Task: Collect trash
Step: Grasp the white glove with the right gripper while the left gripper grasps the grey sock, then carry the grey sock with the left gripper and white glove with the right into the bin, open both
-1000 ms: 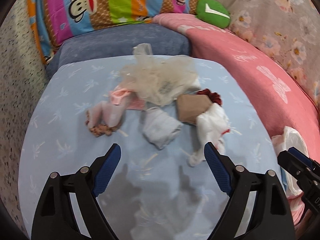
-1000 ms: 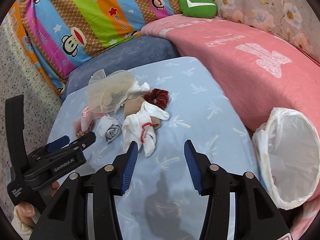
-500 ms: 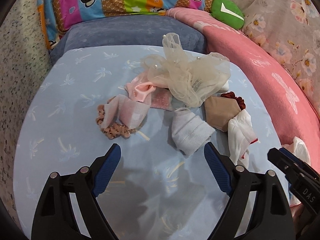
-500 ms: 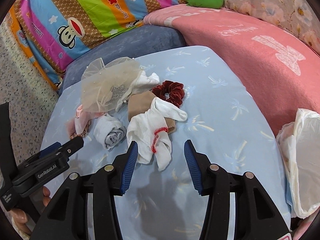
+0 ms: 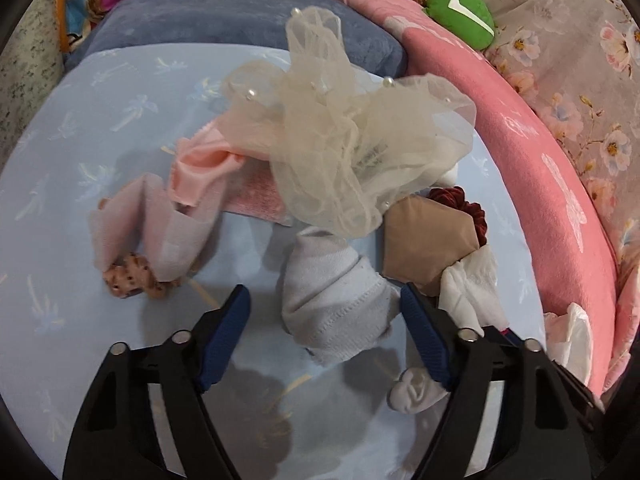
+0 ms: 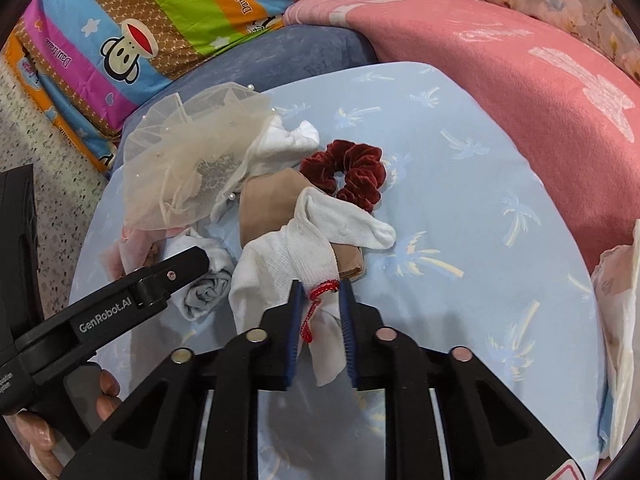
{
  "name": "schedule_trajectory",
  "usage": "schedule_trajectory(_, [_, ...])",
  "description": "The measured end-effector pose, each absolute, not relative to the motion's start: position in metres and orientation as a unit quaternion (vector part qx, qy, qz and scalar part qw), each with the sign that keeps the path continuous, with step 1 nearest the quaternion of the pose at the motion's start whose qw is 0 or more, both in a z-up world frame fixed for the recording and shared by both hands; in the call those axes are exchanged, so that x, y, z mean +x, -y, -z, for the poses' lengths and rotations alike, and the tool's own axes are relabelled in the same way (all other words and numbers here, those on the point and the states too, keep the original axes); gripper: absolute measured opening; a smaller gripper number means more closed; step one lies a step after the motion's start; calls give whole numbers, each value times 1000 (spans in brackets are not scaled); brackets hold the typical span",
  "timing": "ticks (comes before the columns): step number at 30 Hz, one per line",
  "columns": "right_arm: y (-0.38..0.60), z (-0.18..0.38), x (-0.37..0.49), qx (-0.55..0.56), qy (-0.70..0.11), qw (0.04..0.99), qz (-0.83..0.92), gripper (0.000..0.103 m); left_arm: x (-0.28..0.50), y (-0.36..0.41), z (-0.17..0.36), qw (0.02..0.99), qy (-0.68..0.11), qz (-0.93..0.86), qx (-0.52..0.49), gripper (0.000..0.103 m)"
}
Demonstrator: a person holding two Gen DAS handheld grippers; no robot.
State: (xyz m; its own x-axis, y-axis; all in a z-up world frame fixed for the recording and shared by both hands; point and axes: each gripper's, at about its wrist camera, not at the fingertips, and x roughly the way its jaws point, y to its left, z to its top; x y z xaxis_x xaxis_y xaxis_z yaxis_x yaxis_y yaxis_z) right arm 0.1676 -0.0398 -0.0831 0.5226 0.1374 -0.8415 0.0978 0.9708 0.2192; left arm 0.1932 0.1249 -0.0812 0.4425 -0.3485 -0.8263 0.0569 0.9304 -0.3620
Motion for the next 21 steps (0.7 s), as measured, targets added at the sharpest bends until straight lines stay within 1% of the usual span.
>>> schedule_trajectory(1, [41, 84, 167, 121, -488, 864, -10, 9, 193, -124, 81, 836, -515, 125, -143, 60])
schedule_trajectory(3, [42, 82, 164, 126, -484, 866, -11, 8, 190, -121, 80, 834, -516, 137, -143, 45])
schedule_trajectory(4, [42, 81, 162, 127, -482, 867, -12, 8, 189, -119, 79, 835, -514, 139, -139, 43])
schedule_trajectory(5, [43, 80, 161, 127, -480, 868, -13, 8, 186, -117, 77, 838, -511, 140, -134, 38])
schedule_trajectory(6, [43, 76, 158, 127, -477, 870, -13, 8, 183, -115, 74, 839, -508, 144, -127, 35])
schedule_trajectory(8, [45, 70, 154, 128, -470, 873, -14, 8, 180, -113, 70, 840, -506, 151, -126, 32])
schedule_trajectory(14, [56, 37, 136, 133, -436, 890, -14, 8, 166, -102, 47, 851, -485, 162, -119, 31])
schedule_trajectory(21, [79, -12, 109, 143, -384, 912, -3, 8, 145, -72, 6, 872, -444, 184, -86, 31])
